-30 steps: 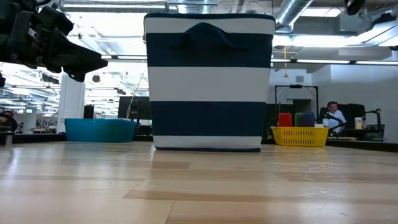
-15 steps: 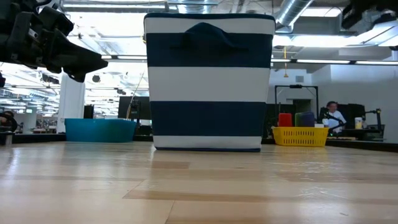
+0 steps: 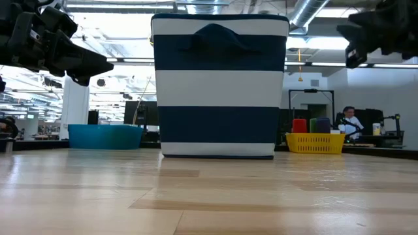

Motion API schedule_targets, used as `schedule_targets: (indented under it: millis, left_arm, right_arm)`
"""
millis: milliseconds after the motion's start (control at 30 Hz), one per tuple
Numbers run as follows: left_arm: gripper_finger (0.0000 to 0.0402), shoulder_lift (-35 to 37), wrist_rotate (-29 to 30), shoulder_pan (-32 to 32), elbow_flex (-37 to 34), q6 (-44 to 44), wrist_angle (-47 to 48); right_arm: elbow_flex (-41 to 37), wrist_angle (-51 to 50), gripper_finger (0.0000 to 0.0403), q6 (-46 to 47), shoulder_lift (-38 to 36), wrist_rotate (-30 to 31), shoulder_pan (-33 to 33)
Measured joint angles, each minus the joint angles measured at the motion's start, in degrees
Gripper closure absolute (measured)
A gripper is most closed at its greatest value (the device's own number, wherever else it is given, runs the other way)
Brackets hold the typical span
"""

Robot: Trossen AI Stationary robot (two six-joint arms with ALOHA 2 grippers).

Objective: Pick & place medical supplies in basket/bin
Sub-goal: Return to Home Position

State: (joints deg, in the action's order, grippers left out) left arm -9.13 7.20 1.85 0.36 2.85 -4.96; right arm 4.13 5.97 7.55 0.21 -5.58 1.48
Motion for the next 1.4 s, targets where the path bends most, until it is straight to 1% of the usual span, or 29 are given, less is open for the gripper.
schedule_targets:
  millis: [167,233,333,400,533,1400]
  left_arm:
    - [0.0262,0.00,0.00,0.00,0.00,0.00,-0.23]
    - [0.0262,0.00,0.00,0.00,0.00,0.00,-0.23]
    - [0.0262,0.00,0.00,0.00,0.00,0.00,-0.30]
    - [0.0262,0.00,0.00,0.00,0.00,0.00,-0.30]
    - [0.0262,0.00,0.00,0.00,0.00,0.00,-0.30]
    - [0.0262,0.00,0.00,0.00,0.00,0.00,-0.28]
  right_arm:
    - [-3.45,0.12,0.0280,-0.04,0.00,1.62,0.00]
    - [-3.66,-0.98,0.0280,-0.12,0.00,3.17,0.00]
    - [-3.68,-5.19,0.0280,-0.24,0.00,4.89,0.00]
    - [-3.66,-5.10,0.0280,0.57,0.10,5.56,0.00]
    - [-3.68,-5.17,0.0280,1.02,0.96,5.59,0.00]
    - [-3.75,-5.23,0.0280,1.48,0.85,5.59,0.00]
